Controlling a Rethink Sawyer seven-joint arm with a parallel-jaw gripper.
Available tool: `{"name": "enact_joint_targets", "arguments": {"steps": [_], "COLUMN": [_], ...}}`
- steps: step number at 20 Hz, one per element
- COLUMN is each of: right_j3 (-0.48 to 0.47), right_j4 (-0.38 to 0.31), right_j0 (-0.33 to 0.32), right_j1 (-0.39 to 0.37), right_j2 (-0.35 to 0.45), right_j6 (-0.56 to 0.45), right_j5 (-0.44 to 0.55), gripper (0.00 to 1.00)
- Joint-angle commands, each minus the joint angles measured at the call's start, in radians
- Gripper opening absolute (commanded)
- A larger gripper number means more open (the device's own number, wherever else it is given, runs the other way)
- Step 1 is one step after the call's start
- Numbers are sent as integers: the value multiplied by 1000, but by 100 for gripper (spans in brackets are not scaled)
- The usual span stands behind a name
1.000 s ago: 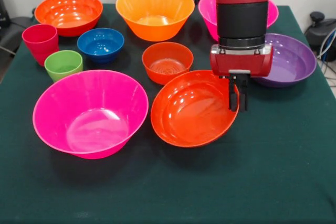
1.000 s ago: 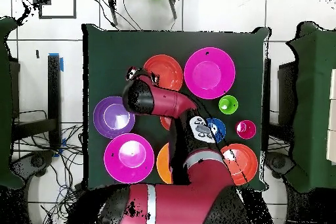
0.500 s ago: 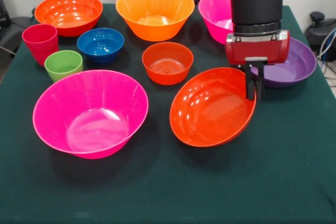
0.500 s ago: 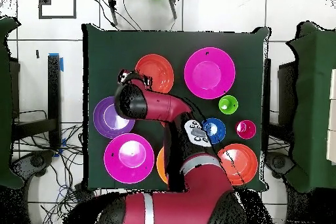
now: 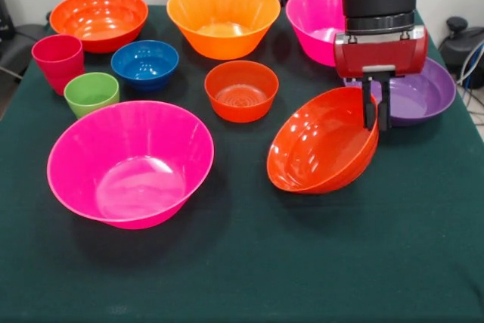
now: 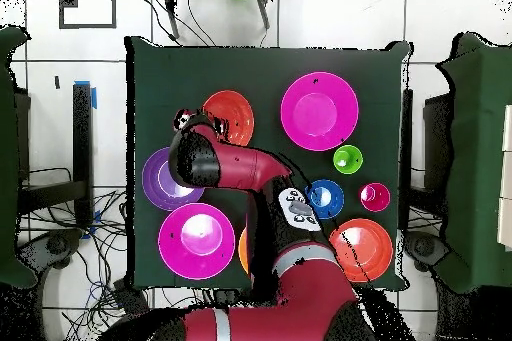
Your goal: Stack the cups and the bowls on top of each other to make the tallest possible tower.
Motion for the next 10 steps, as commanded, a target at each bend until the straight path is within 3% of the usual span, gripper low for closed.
{"name": "enact_joint_targets", "arguments": {"steps": [1, 10], "right_j3": [6, 83], "right_j4": [-48, -56], "right_j0": [8, 19], "right_j1": [2, -124], "right_j2": [50, 16], "right_j6": [160, 172], "right_j5": [-92, -147], "gripper": [0, 0]}}
